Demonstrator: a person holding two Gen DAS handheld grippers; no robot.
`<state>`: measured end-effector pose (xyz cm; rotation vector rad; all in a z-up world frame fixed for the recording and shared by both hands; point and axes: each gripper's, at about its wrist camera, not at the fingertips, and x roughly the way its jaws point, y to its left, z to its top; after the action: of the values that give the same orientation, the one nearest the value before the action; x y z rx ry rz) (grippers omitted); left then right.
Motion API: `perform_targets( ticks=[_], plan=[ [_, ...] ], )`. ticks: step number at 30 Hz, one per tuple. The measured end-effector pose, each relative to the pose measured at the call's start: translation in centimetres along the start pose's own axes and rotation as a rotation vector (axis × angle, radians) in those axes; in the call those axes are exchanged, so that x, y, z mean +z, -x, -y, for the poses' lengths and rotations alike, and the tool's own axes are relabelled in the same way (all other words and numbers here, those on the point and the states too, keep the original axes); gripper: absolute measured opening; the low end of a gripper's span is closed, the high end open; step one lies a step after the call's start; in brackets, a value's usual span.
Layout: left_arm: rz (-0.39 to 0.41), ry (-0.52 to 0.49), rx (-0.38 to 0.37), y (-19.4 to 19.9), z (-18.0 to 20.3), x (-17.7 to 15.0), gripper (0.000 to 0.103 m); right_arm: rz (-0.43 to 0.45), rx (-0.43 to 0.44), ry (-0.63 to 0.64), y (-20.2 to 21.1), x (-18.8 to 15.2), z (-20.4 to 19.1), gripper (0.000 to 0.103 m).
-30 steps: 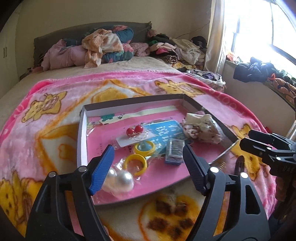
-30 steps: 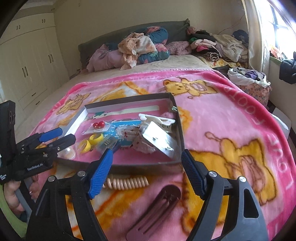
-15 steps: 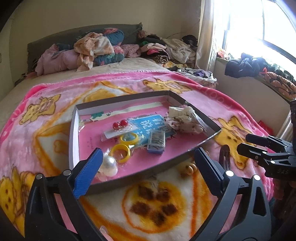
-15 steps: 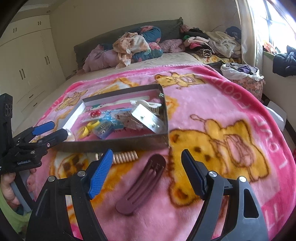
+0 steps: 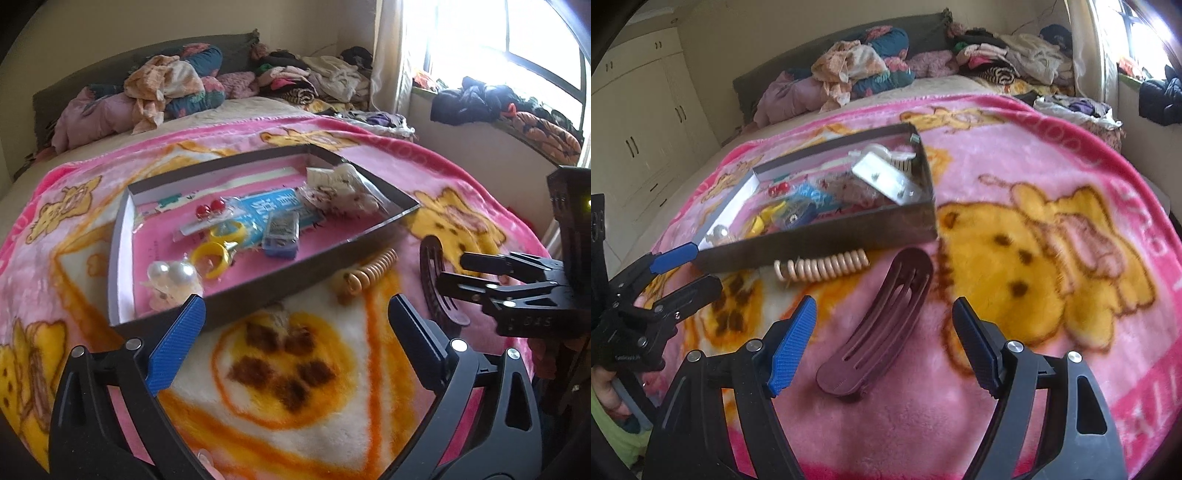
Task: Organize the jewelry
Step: 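Grasp the beige coiled hair tie with the left gripper while the right gripper grasps the maroon clip, then carry the coiled tie with the left gripper while the right gripper carries the maroon clip into the box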
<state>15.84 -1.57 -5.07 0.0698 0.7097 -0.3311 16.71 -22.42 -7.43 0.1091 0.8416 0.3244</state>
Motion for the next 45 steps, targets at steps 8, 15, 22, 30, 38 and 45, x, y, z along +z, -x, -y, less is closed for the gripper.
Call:
perform_targets(
  ticks=[8, 15, 22, 30, 38, 45],
  plan=[
    [-0.024, -0.004, -0.046, -1.5, 1.1, 0.1, 0.090, -0.034, -0.030, 0.013, -1.3, -0.4, 0.2, 0.038],
    [-0.046, 0.021, -0.075, -3.2, 1.9, 0.3, 0.072, 0.008, -0.001, -0.046, 0.6, -0.5, 2.1, 0.017],
    [-0.057, 0.025, -0.096, -4.3, 2.6, 1.0, 0.059, 0.039, -0.005, -0.049, 2.0, -0.4, 2.7, 0.011],
    [-0.078, 0.018, -0.112, -5.5, 3.6, 1.4, 0.023, 0.055, 0.011, -0.063, 2.6, -0.3, 3.2, 0.010],
    [-0.061, 0.005, -0.123, -4.8, 3.9, 1.5, 0.016, 0.071, 0.014, -0.056, 3.2, -0.1, 3.2, 0.010],
    [-0.020, -0.013, -0.140, -3.2, 4.3, 2.3, 0.014, 0.093, 0.004, -0.035, 4.3, 0.4, 2.7, 0.009]
  ],
)
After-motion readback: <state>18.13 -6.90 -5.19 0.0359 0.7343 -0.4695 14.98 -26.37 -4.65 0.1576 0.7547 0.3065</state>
